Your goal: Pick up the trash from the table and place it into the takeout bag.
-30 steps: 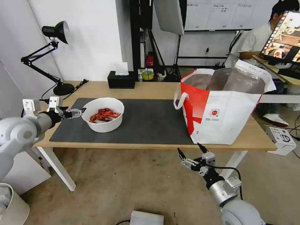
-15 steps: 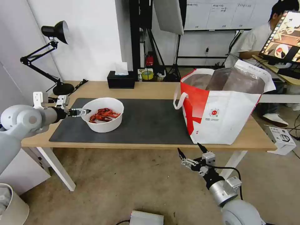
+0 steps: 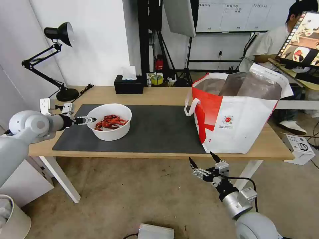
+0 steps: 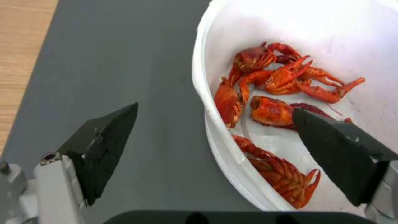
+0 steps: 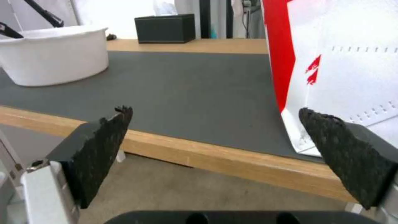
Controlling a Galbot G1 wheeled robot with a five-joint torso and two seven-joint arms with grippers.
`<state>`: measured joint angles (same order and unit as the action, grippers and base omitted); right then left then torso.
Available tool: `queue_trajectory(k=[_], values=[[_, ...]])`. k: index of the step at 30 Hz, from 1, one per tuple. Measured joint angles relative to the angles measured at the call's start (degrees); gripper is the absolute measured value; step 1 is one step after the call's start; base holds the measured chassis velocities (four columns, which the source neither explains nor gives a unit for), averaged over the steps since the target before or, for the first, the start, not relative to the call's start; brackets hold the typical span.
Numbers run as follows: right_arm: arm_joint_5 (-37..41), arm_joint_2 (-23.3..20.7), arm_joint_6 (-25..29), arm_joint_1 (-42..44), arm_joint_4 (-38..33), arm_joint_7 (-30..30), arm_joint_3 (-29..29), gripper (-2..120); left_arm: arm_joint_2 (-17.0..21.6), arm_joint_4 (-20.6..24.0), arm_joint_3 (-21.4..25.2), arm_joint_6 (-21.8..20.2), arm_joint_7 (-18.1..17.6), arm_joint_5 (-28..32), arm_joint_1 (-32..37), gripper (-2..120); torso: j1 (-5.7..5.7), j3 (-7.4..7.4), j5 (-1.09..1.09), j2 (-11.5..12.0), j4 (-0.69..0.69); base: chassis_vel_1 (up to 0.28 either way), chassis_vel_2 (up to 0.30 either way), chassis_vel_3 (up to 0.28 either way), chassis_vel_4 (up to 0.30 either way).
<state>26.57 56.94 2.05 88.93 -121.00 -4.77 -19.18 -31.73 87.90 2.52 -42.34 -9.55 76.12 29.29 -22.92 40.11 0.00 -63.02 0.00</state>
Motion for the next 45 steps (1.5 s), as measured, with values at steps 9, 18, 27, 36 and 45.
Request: queue_trajectory(k=[9, 18, 27, 36, 45], values=[[0.0, 0.0, 0.0, 0.0, 0.0, 0.0, 0.0, 100, -0.99, -1.91, -2.48, 0.1, -0.87, -0.23, -1.87, 100, 0.0, 0.0, 0.0, 0.0, 0.0, 0.0, 0.0, 0.0, 0.0], [0.0, 0.0, 0.0, 0.0, 0.0, 0.0, 0.0, 100, -1.46, -2.18, -3.21, 0.16, -0.94, -0.16, -2.35, 100, 0.0, 0.0, 0.0, 0.0, 0.0, 0.0, 0.0, 0.0, 0.0], [0.0, 0.0, 0.0, 0.0, 0.0, 0.0, 0.0, 100, -1.98, -3.14, -4.99, 0.19, -2.15, 0.71, -3.77, 99, 0.0, 0.0, 0.0, 0.0, 0.0, 0.0, 0.0, 0.0, 0.0], [0.0, 0.0, 0.0, 0.0, 0.0, 0.0, 0.0, 100, -2.05, -3.59, -6.43, 0.2, -2.73, 1.47, -4.6, 73, 0.0, 0.0, 0.01, 0.0, 0.0, 0.0, 0.0, 0.0, 0.0], [0.0, 0.0, 0.0, 0.0, 0.0, 0.0, 0.0, 100, -2.27, -3.42, -7.24, 0.25, -3.3, 1.82, -4.86, 39, 0.0, -0.01, 0.01, -0.01, 0.0, 0.0, 0.0, 0.0, 0.0]])
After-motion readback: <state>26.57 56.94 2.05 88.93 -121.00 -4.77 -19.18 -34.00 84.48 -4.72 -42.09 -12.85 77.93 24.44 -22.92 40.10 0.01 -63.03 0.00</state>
